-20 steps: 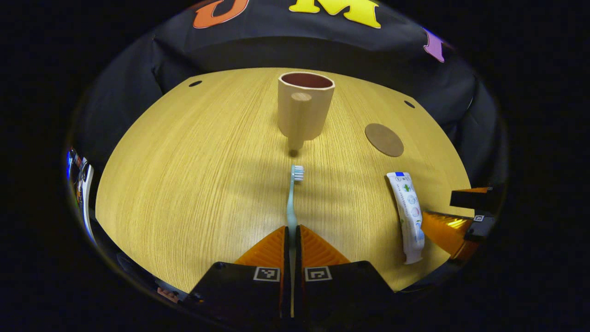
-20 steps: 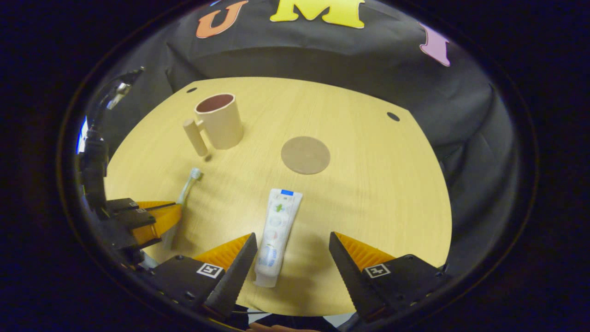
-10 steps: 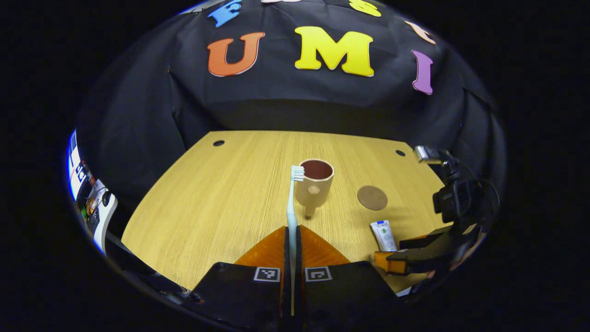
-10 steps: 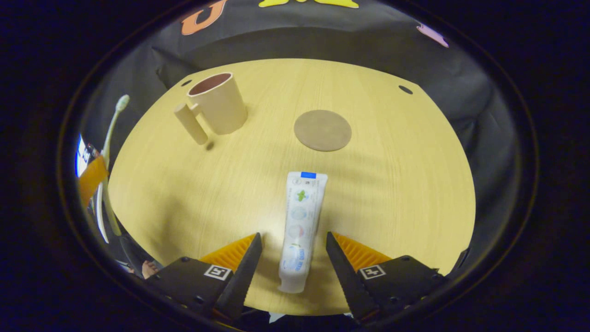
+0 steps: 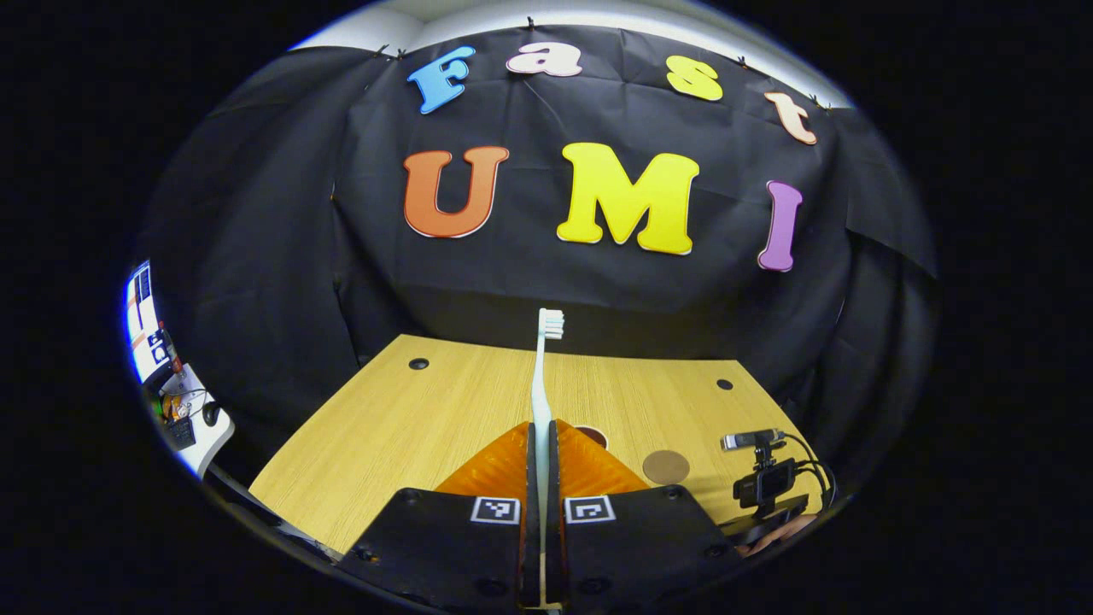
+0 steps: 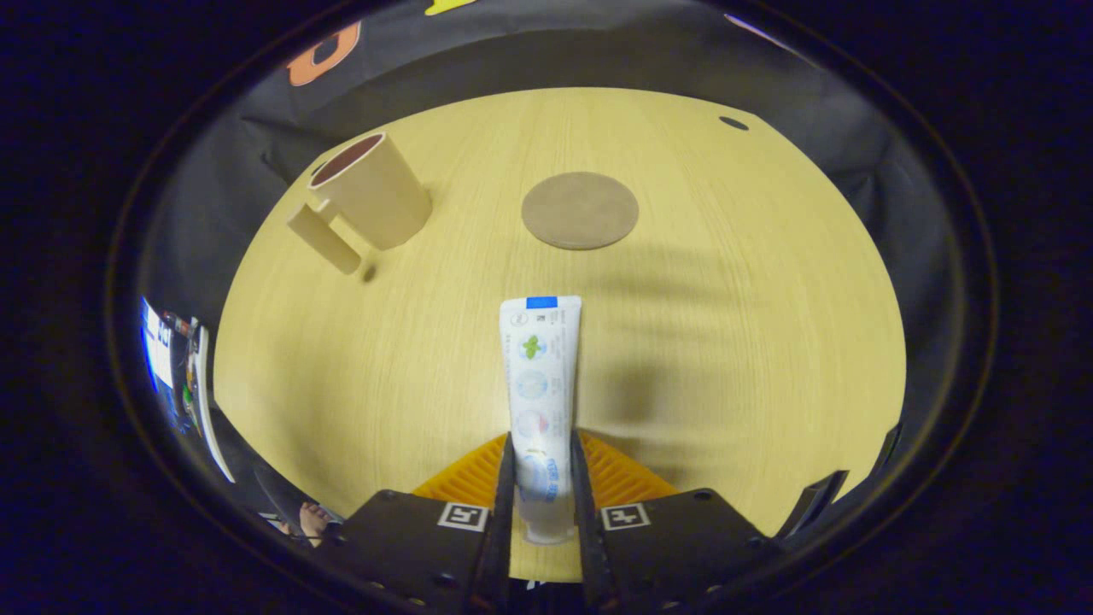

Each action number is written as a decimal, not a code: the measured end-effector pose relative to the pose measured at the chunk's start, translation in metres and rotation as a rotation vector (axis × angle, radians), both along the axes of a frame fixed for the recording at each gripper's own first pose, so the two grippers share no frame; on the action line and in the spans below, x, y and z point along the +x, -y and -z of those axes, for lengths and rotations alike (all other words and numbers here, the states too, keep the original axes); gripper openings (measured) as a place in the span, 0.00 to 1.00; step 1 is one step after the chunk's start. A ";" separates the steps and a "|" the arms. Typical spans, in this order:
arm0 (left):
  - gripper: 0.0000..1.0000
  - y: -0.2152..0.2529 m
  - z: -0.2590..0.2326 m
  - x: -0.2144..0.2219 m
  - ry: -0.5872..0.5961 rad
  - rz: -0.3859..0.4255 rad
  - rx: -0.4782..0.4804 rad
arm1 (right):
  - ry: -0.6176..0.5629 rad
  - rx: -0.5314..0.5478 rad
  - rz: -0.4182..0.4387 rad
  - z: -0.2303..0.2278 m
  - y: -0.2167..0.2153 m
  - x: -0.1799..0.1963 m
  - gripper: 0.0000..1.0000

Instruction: Put the toothbrush and toothpaste on the desktop into the cup, then pick up the cup and place it on the coaster on the desktop.

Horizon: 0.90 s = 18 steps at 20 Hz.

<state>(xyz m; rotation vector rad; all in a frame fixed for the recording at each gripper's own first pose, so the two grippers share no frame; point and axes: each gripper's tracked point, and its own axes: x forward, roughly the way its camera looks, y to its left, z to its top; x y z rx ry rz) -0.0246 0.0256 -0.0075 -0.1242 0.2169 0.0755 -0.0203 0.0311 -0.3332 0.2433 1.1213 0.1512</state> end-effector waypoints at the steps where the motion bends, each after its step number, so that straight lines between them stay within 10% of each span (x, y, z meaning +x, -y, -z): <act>1: 0.05 -0.002 -0.008 0.008 0.024 0.003 0.004 | 0.008 0.012 -0.002 -0.002 0.000 0.000 0.33; 9: 0.05 0.010 -0.017 0.072 0.090 0.084 0.042 | 0.348 0.018 -0.014 -0.099 0.038 -0.005 0.29; 18: 0.06 0.045 0.018 0.141 0.080 0.144 0.038 | 0.454 -0.010 0.123 -0.157 0.087 -0.046 0.29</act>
